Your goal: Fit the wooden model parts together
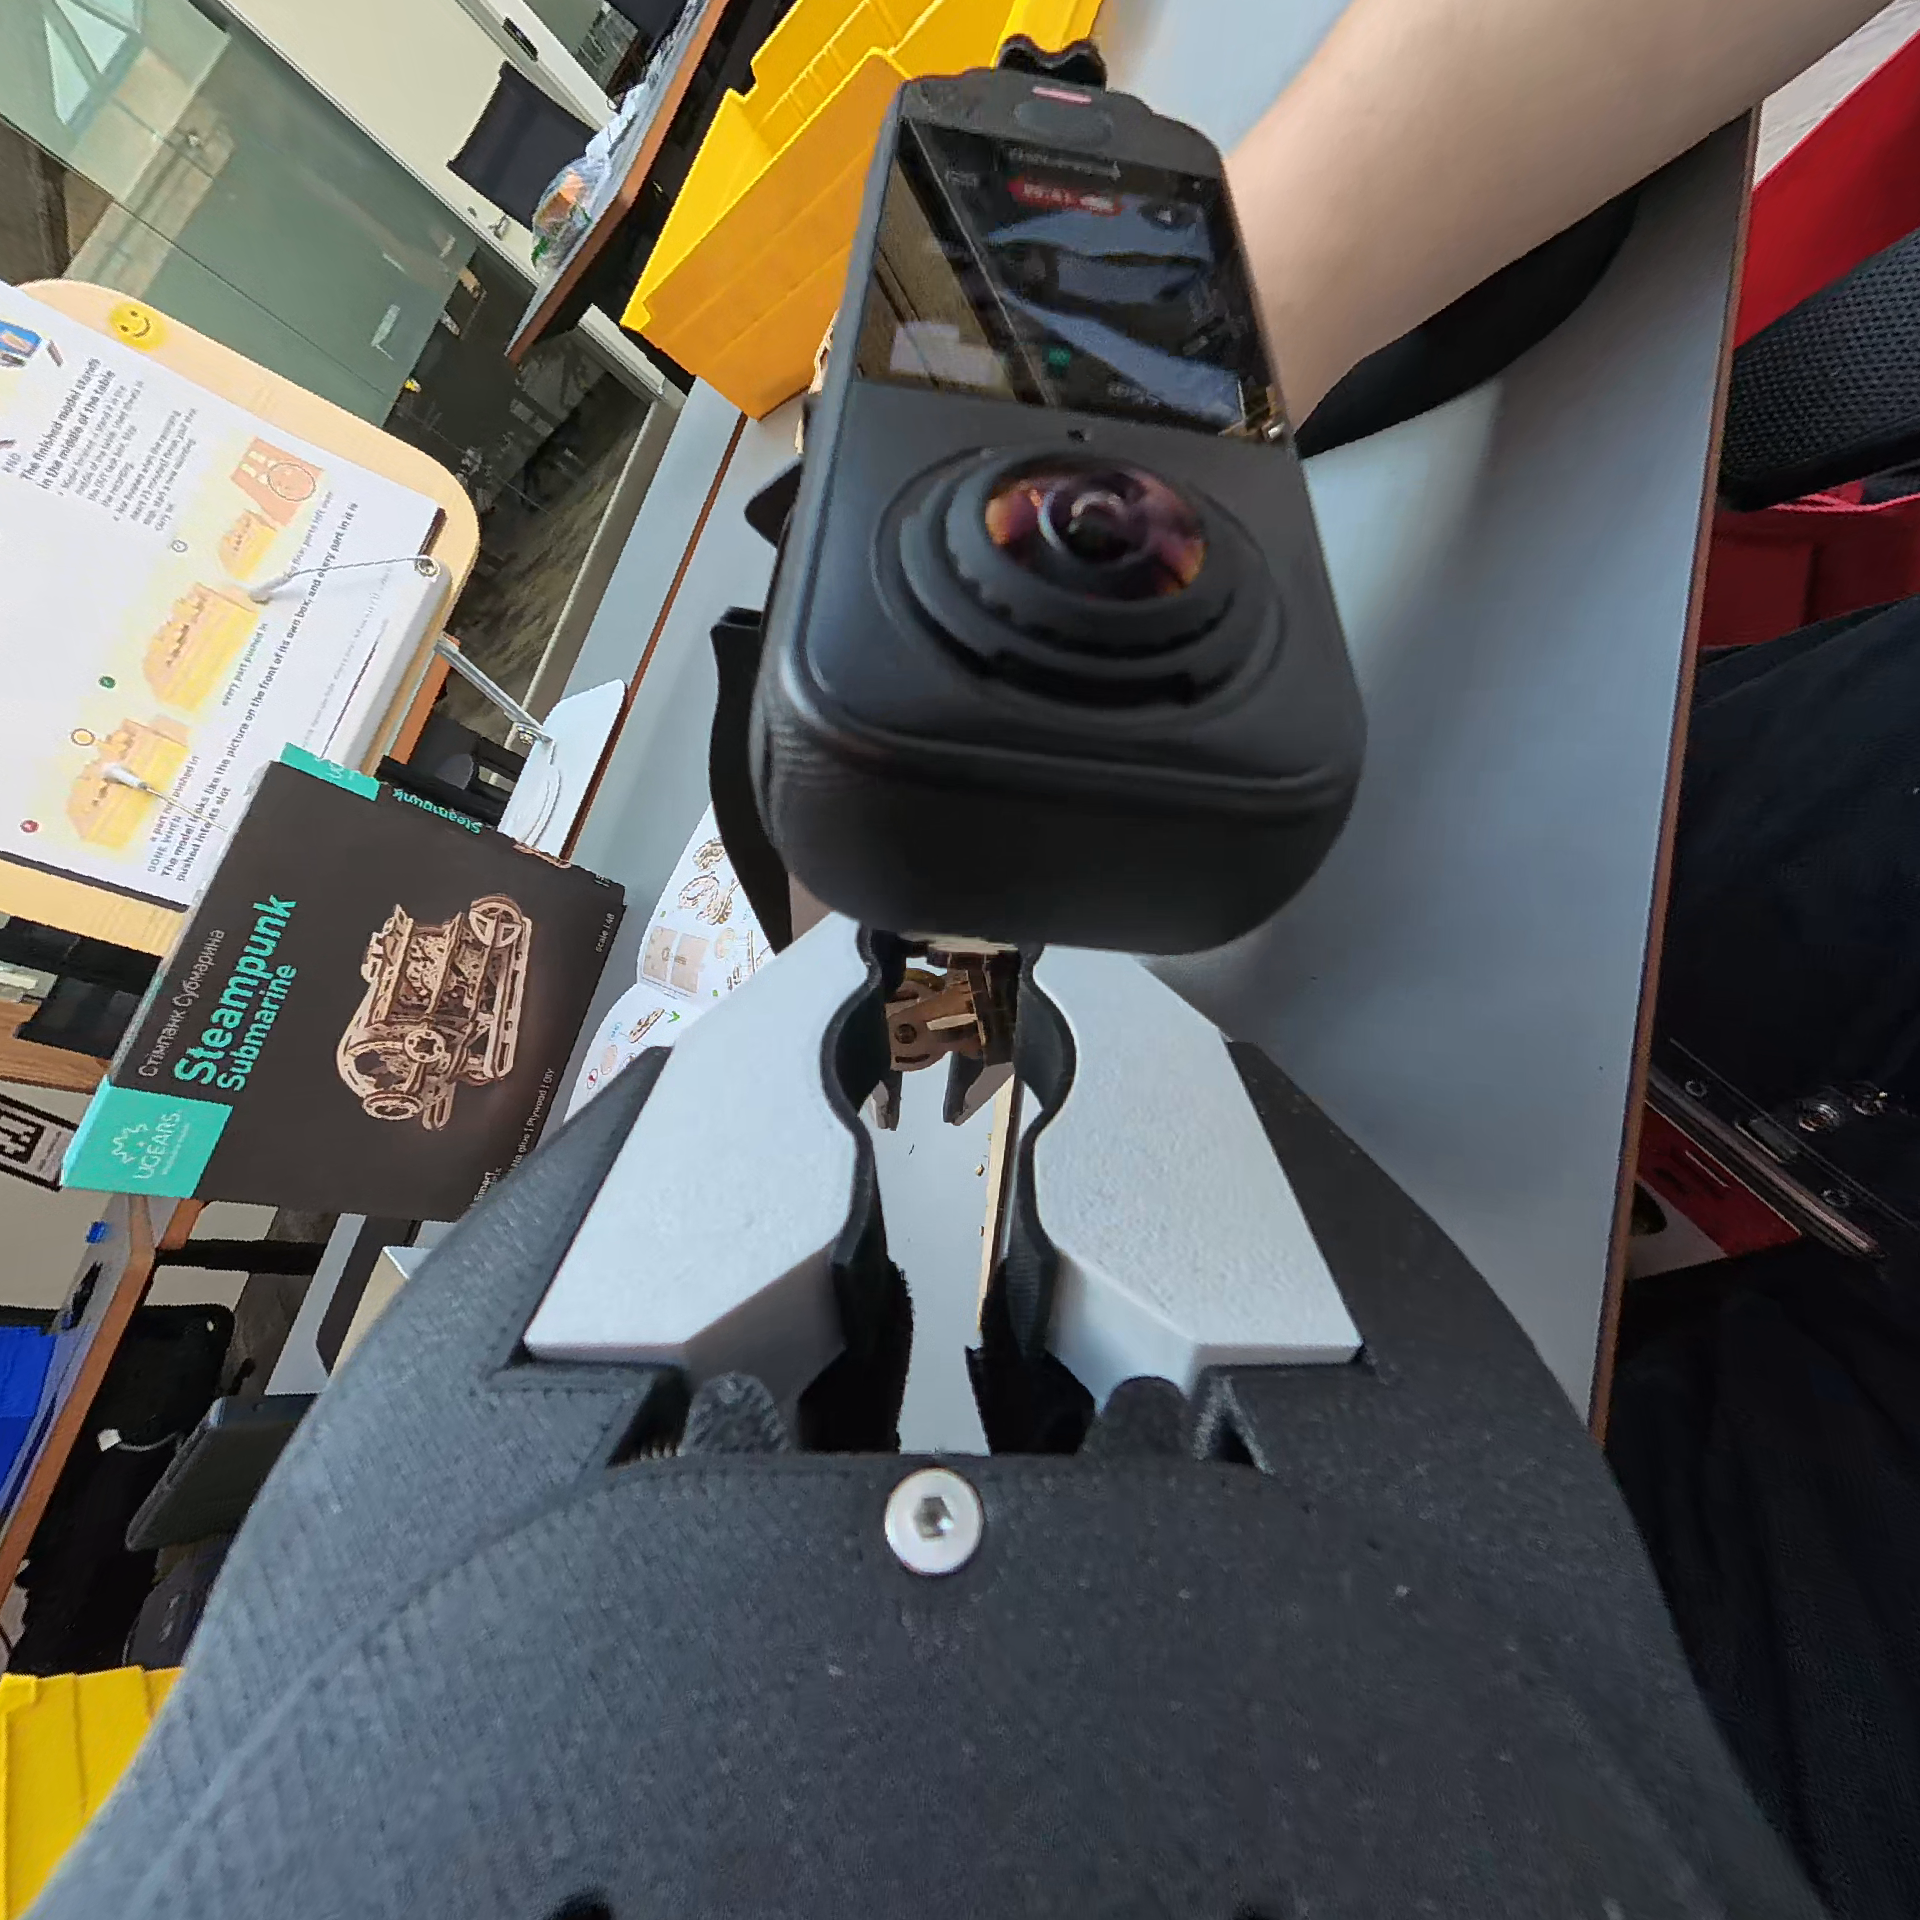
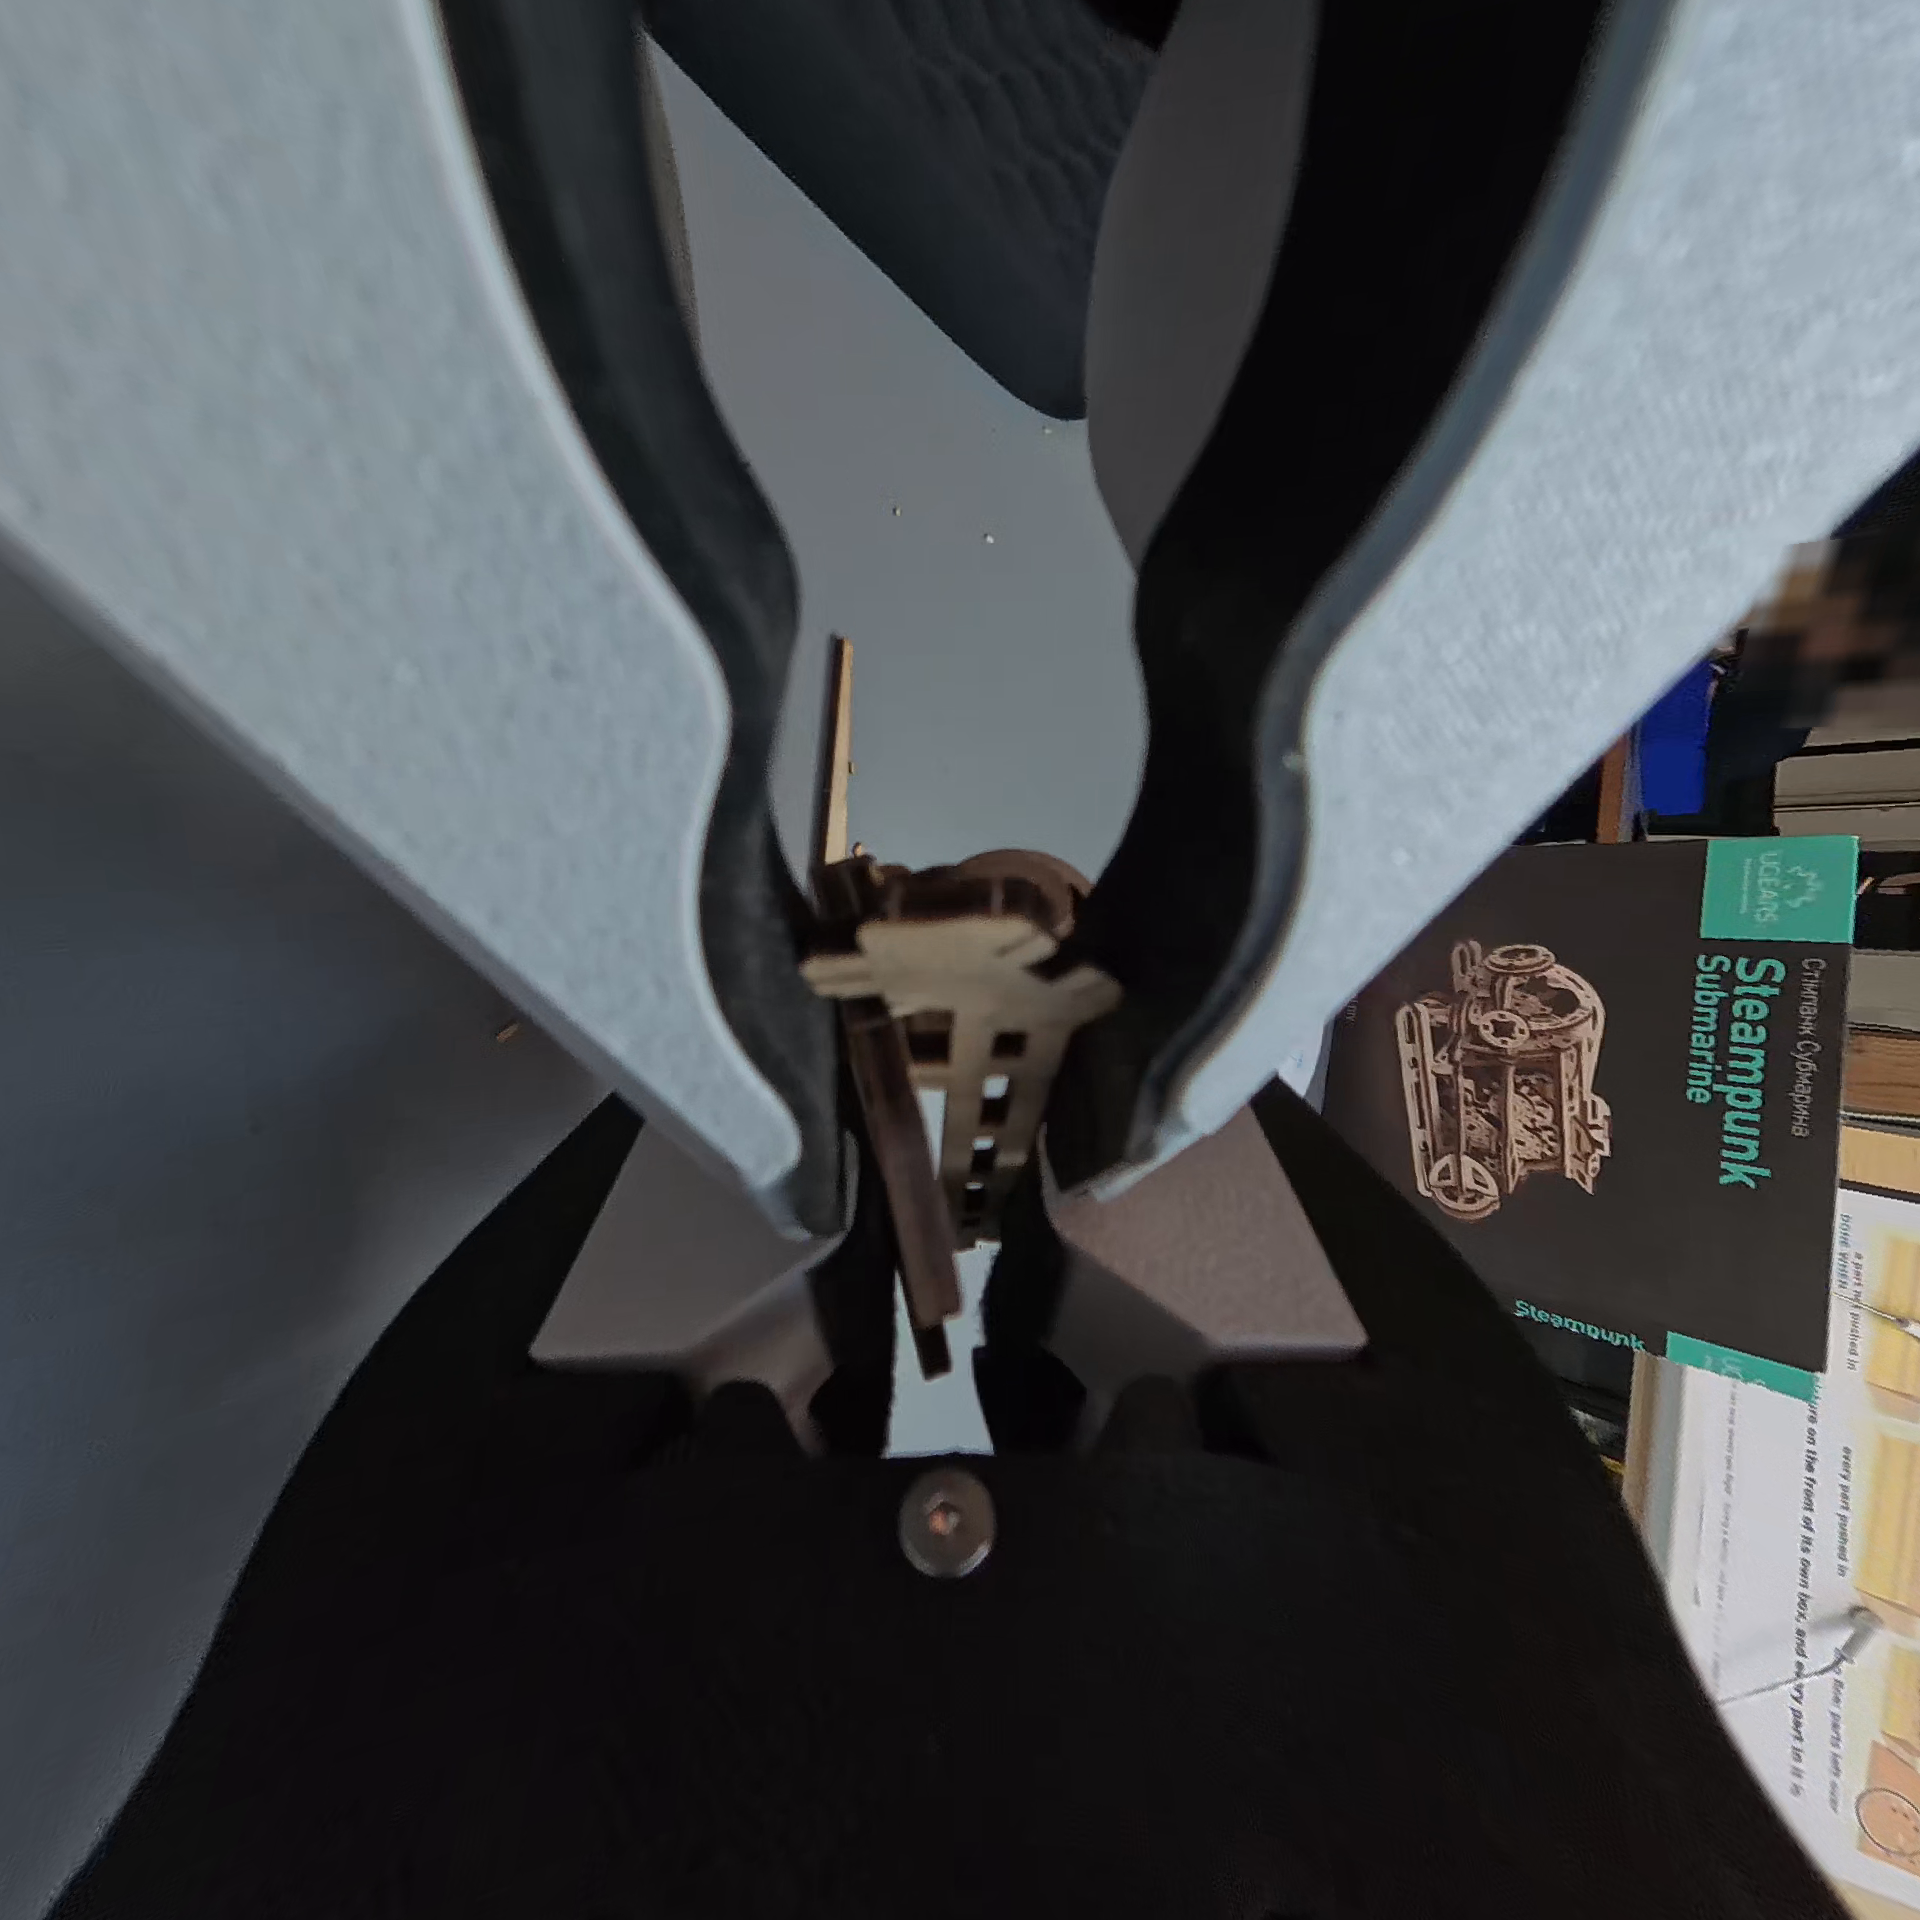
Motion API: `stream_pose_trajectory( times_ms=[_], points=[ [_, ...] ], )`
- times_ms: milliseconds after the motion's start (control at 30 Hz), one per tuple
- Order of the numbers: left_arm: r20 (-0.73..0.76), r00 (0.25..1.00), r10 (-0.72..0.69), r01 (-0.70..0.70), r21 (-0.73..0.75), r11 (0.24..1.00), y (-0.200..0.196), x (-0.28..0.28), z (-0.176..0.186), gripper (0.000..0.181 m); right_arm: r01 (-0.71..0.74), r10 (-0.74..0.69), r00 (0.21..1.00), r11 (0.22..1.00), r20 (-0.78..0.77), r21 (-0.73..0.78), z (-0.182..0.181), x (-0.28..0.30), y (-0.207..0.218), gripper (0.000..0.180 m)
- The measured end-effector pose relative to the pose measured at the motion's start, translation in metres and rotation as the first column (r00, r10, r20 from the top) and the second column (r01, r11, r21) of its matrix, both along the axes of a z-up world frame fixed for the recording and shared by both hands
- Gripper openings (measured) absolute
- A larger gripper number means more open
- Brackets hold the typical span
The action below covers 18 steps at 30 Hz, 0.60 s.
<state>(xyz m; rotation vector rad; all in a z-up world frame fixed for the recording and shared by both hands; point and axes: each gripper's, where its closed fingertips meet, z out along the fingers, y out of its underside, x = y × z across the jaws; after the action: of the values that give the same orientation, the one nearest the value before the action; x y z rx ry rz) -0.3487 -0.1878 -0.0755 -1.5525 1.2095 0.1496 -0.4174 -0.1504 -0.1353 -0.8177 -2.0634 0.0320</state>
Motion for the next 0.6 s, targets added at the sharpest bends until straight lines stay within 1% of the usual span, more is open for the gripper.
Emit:
stream_pose_trajectory(
  times_ms=[33,67,167,233,367,500,600],
  points=[
    [0.010,1.000,0.002,-0.002,-0.012,1.000,0.000,-0.001,0.000,0.016,-0.024,0.024,1.000,0.999,0.014,-0.021,-0.002,-0.001,-0.004,0.016],
    [0.032,0.999,0.003,-0.002,-0.028,1.000,-0.001,-0.002,0.000,0.016,-0.042,0.043,0.999,0.999,0.004,-0.018,-0.001,-0.003,-0.005,0.018],
    [0.099,0.995,-0.002,0.007,-0.048,0.999,-0.001,-0.003,0.004,0.017,-0.044,0.044,0.999,0.997,-0.006,0.057,0.001,-0.002,0.002,0.022],
    [0.126,0.992,-0.014,0.021,-0.060,0.998,-0.003,-0.001,0.005,0.016,-0.066,0.067,0.997,0.997,-0.026,0.042,0.001,-0.004,-0.002,0.020],
    [0.119,0.993,-0.019,0.022,-0.029,0.999,-0.002,0.000,0.009,0.017,-0.033,0.033,0.999,0.999,-0.038,-0.015,0.007,0.000,0.000,0.013],
    [0.096,0.995,-0.018,0.020,-0.024,1.000,-0.002,0.000,0.008,0.017,-0.012,0.013,0.999,1.000,-0.036,0.016,0.009,0.001,0.005,0.011],
    [0.112,0.994,-0.013,0.015,-0.023,1.000,-0.002,-0.003,0.009,0.016,-0.023,0.023,0.999,1.000,-0.034,0.015,0.009,-0.001,0.002,0.014]
  ],
)
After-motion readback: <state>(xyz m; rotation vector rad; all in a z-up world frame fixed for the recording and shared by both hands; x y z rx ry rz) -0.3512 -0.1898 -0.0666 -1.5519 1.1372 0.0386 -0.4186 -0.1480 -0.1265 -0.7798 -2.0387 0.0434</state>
